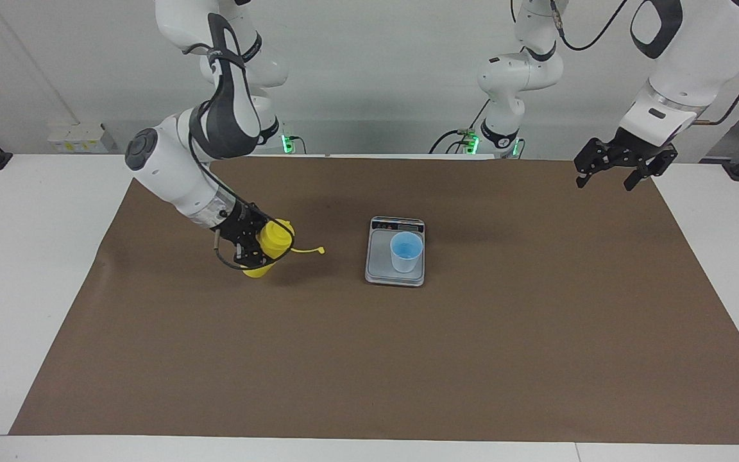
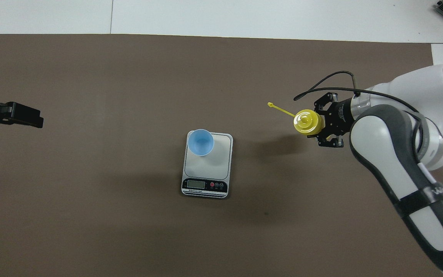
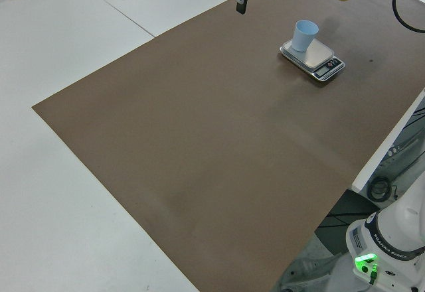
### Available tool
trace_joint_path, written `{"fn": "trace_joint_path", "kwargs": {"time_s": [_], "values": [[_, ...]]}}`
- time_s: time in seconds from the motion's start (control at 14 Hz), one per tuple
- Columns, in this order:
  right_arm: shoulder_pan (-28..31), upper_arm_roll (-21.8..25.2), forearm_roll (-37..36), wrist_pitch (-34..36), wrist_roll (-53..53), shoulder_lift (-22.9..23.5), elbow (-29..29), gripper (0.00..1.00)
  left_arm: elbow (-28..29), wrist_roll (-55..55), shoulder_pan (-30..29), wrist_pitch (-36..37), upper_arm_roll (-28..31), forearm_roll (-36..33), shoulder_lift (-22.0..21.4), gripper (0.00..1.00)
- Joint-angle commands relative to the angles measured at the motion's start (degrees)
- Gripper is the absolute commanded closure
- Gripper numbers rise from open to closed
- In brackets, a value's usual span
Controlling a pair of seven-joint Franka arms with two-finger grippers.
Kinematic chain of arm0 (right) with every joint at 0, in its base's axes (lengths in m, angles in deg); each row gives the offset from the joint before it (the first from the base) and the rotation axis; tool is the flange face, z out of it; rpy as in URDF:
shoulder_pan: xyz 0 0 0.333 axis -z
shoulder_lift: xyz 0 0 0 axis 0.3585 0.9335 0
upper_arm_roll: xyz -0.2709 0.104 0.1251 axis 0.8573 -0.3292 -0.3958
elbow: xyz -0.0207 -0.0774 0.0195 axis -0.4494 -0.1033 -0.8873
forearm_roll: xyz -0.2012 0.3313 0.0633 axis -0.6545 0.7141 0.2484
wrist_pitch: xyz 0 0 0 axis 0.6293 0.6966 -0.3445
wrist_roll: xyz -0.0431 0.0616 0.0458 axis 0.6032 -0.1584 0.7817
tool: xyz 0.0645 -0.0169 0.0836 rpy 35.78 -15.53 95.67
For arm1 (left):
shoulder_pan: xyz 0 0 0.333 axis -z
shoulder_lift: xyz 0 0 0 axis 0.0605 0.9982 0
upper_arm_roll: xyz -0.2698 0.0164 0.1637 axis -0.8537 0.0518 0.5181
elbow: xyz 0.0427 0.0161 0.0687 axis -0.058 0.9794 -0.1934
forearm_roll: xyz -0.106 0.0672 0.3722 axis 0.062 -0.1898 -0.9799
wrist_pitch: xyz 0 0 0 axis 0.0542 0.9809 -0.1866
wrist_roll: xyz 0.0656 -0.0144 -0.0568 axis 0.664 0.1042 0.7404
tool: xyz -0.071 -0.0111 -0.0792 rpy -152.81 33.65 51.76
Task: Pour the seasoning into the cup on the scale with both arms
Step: 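Lift the yellow bottle with the right gripper and carry it over the cup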
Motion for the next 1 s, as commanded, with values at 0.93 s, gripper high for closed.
{"fn": "trace_joint_path", "kwargs": {"time_s": [0.93], "values": [[-17.45, -0.12, -36.47, -12.72, 21.98, 7.50, 10.40, 1.00, 1.80, -0.99, 0.09, -0.10, -0.59, -3.35, -1.56, 0.00]]}}
